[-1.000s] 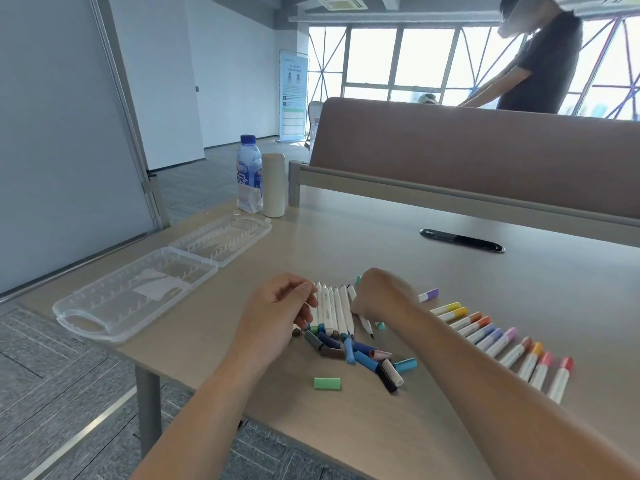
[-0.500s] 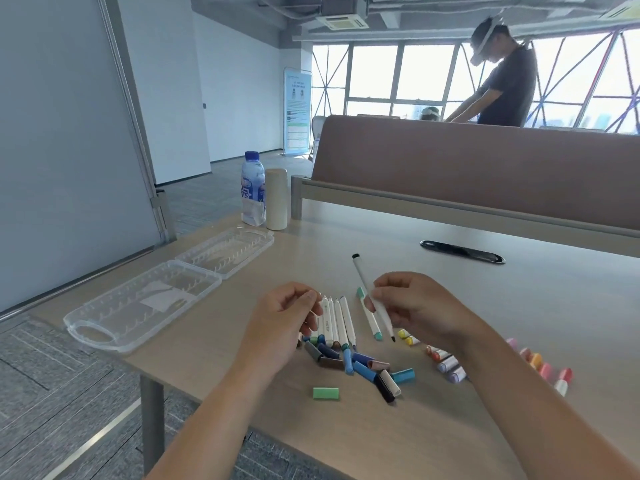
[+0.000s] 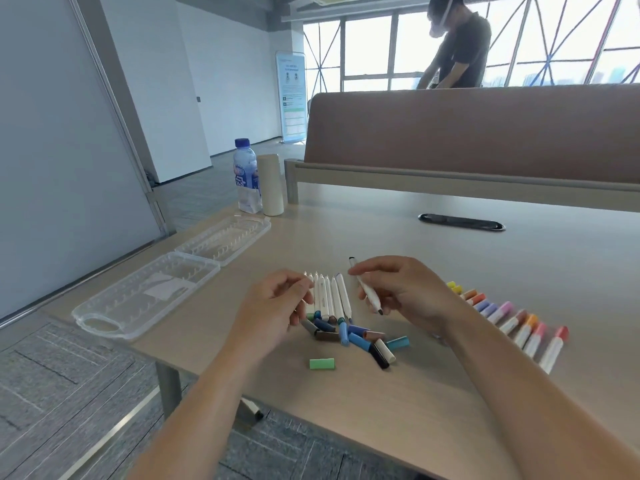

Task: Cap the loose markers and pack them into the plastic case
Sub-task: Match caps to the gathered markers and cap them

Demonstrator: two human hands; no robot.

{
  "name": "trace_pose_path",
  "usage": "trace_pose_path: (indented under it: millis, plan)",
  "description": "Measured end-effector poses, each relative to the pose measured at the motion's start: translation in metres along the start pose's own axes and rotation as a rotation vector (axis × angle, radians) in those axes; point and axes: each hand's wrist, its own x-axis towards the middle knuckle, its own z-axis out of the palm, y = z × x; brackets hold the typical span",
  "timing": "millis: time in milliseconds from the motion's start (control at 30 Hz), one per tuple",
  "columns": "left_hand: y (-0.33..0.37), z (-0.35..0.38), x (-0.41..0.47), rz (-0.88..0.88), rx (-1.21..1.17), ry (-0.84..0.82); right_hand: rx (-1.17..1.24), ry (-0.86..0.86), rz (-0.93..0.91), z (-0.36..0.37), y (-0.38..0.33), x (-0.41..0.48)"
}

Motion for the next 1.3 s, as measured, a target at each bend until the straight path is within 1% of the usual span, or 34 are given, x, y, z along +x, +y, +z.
trace_pose_path:
  millis: [100,200,333,400,467,633,733,833,933,1000,1200,1300]
  plan:
    - [0.002,-0.002,-0.002,0.011,0.052,-0.013,0.015,0.002,0.019,0.002,0.0,-0.001]
    - [-0.003,-0.002,0.0,0.021,0.162,-0.019,-0.167,0.01,0.01,0.002,0.002,-0.001]
    - [-0.011,-0.005,0.003,0.052,0.438,-0.078,-0.278,0.029,-0.005,0.001,0.004,0.002]
    - [-0.01,-0.004,0.004,0.112,0.643,-0.124,-0.31,0.066,-0.026,0.0,0.005,0.002]
    - [-0.009,-0.001,0.005,0.18,0.775,-0.168,-0.314,0.073,-0.036,0.0,0.007,0.004]
    - [-0.012,0.009,0.011,0.258,0.898,-0.256,-0.4,0.08,-0.007,0.003,0.009,0.01]
    - [-0.013,0.01,0.015,0.323,1.012,-0.287,-0.381,0.083,-0.008,0.003,0.01,0.01]
    - [-0.01,0.013,0.016,0.372,1.022,-0.303,-0.387,0.11,-0.003,0.002,0.012,0.011]
    - [-0.008,0.022,0.018,0.405,0.935,-0.321,-0.392,0.123,-0.002,0.001,0.011,0.012]
    - [-0.008,0.029,0.019,0.417,0.914,-0.365,-0.381,0.118,-0.016,-0.001,0.009,0.012]
    - [-0.005,0.044,0.024,0.447,1.018,-0.463,-0.361,0.131,-0.048,-0.003,0.006,0.01]
    - [-0.008,0.044,0.025,0.455,1.02,-0.456,-0.322,0.128,-0.057,-0.005,0.007,0.011]
